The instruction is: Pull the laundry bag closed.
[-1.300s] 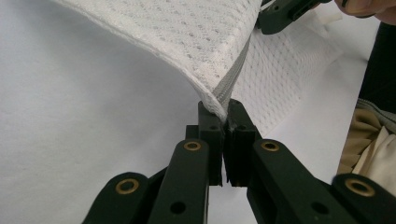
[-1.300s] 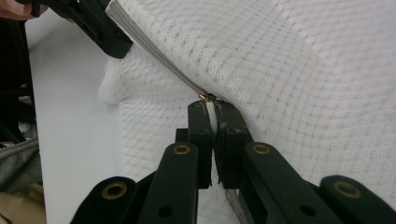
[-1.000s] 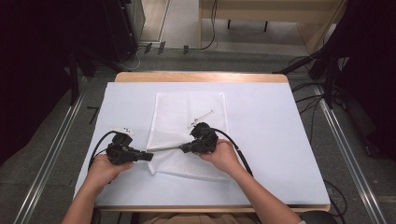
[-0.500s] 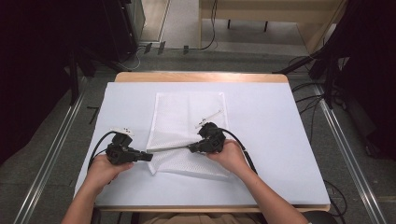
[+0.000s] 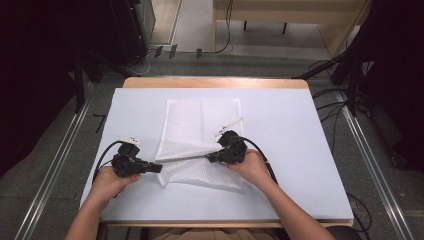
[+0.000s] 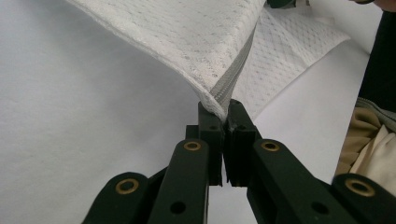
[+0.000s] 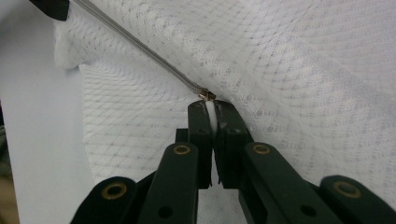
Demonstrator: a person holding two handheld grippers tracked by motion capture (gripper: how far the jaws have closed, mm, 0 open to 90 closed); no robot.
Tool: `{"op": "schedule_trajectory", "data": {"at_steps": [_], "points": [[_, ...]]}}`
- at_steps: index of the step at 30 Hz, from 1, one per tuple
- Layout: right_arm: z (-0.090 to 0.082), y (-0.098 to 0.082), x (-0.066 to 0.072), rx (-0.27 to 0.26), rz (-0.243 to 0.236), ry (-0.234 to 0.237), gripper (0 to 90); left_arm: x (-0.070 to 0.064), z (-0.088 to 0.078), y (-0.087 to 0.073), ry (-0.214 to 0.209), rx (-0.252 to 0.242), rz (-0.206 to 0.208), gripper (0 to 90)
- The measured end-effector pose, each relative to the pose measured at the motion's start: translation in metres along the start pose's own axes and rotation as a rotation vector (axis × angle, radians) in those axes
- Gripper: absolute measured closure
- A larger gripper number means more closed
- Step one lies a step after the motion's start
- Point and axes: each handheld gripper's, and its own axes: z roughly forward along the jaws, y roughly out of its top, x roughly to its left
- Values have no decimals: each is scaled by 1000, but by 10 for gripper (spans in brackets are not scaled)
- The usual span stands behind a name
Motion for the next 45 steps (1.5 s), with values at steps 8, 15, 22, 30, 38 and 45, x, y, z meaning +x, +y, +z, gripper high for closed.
{"op": "schedule_trajectory", "data": {"at_steps": [8, 15, 22, 30, 38, 45], "points": [[-4, -4, -2, 8, 10, -2, 876, 0, 0, -1, -1, -2, 1, 879], [-12, -11, -6, 7, 14, -15, 876, 0, 0, -1, -1, 0, 5, 878], [-17, -13, -9, -6, 24, -15, 876, -1, 0, 0, -3, 3, 11, 878], [-19, -15, -10, -2, 29, -18, 876, 0, -1, -1, -5, 2, 3, 879], [-25, -19, -13, -1, 24, -27, 876, -1, -1, -1, -1, 7, 5, 879], [-30, -23, -16, 0, 38, -30, 876, 0, -1, -1, -3, 8, 0, 879]]}}
